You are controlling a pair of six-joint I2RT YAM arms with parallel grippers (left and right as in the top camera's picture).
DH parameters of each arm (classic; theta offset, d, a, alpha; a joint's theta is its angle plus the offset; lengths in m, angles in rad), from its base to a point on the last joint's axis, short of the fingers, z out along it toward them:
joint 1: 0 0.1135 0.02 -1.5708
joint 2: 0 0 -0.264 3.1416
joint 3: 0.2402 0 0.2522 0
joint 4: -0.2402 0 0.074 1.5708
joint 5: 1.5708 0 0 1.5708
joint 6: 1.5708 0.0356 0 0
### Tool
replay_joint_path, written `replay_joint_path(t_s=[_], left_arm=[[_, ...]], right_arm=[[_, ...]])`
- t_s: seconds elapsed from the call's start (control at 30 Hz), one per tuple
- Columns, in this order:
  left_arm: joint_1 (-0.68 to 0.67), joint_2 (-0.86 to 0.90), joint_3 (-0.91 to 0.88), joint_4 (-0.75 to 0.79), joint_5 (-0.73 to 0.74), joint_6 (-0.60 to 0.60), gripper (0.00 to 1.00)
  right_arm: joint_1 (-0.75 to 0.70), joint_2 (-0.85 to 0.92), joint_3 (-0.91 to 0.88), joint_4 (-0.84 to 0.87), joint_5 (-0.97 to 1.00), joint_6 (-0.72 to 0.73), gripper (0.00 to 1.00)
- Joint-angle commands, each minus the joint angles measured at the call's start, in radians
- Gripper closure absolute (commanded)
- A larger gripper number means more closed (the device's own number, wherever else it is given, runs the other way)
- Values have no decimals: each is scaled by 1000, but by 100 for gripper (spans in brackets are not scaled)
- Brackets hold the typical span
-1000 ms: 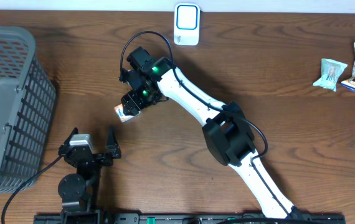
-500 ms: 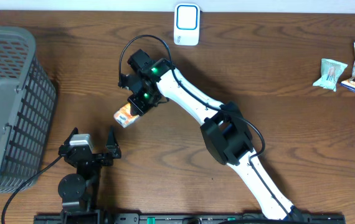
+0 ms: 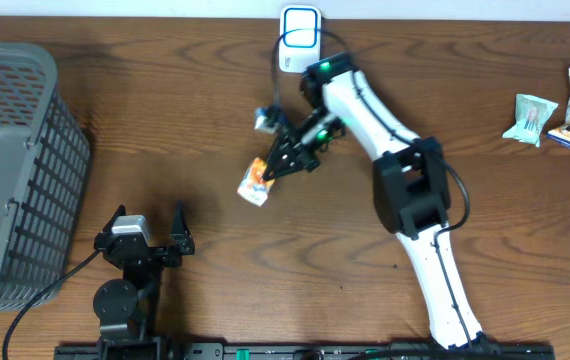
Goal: Scan the item barcode
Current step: 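Lift the Kleenex box and carry it toward the scanner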
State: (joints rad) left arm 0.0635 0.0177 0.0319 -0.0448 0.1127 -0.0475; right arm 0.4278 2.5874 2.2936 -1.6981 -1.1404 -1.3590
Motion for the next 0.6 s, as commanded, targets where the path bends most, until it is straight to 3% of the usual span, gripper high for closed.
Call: replay_joint_path(t_s=[0.0,0.57], left_arm=[[-2,0,-27,-16,3,13,2],[-2,0,-27,-16,3,13,2]], right_arm=[[-10,-48,-5,-3,-118,-264,99],[-113,-447,-32,0,40,-263,99]])
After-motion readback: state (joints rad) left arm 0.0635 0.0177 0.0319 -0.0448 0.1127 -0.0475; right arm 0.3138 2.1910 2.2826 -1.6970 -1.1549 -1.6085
